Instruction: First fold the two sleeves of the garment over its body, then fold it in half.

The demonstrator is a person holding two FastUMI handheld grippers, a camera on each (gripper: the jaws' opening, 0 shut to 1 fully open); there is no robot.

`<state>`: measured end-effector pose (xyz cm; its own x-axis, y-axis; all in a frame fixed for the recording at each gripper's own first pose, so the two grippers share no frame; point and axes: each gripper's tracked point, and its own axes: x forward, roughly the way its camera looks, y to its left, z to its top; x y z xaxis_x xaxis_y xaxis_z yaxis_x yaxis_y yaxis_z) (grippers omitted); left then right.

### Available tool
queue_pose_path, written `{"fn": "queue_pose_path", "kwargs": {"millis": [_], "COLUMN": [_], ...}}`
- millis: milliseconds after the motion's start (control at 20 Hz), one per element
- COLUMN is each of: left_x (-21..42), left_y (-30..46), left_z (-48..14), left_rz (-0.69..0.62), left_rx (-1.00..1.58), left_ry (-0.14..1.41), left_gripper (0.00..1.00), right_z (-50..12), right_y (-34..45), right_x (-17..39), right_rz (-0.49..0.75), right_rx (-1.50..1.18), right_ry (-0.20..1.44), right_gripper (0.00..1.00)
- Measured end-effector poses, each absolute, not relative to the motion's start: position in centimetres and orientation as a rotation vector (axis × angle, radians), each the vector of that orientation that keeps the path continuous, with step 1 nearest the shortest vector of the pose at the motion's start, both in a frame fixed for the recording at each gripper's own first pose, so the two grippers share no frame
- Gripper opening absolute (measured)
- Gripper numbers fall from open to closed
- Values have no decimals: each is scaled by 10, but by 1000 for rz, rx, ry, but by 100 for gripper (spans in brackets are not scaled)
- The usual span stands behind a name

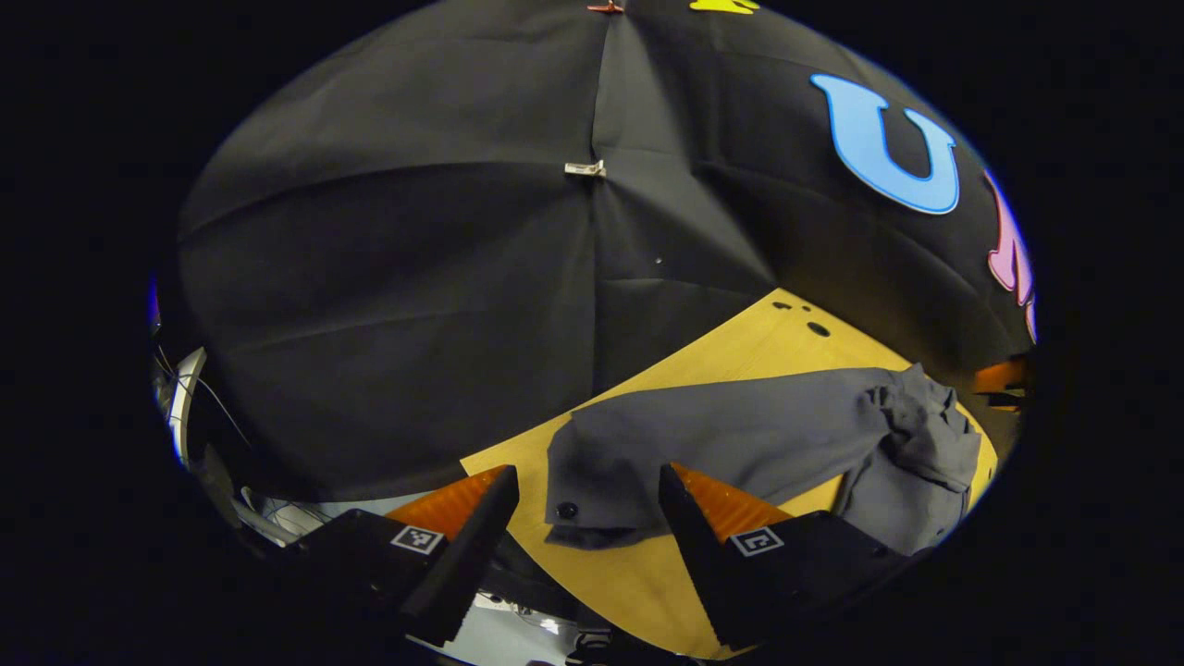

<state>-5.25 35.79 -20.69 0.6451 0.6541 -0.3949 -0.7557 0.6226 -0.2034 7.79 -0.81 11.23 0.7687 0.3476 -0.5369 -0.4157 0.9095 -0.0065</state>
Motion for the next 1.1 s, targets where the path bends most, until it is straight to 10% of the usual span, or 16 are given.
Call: {"fn": "queue_pose_path", "kwargs": {"millis": [650, 1000, 1100], "left_x": [-10, 0, 2], "left_y": [391, 382, 379], "left_z": [-258, -258, -258], "left_rz": [779, 727, 719], "left_rx": [-324, -313, -320], "left_ry": [457, 470, 472], "left_gripper": [96, 50, 20], "right_z": [116, 89, 85], "right_y": [-178, -200, -204], "right_x": [-15, -66, -68], "right_rz": [178, 124, 111], "right_rx": [-132, -50, -53], "right_ry": [531, 611, 611], "right_gripper": [99, 99, 99]}}
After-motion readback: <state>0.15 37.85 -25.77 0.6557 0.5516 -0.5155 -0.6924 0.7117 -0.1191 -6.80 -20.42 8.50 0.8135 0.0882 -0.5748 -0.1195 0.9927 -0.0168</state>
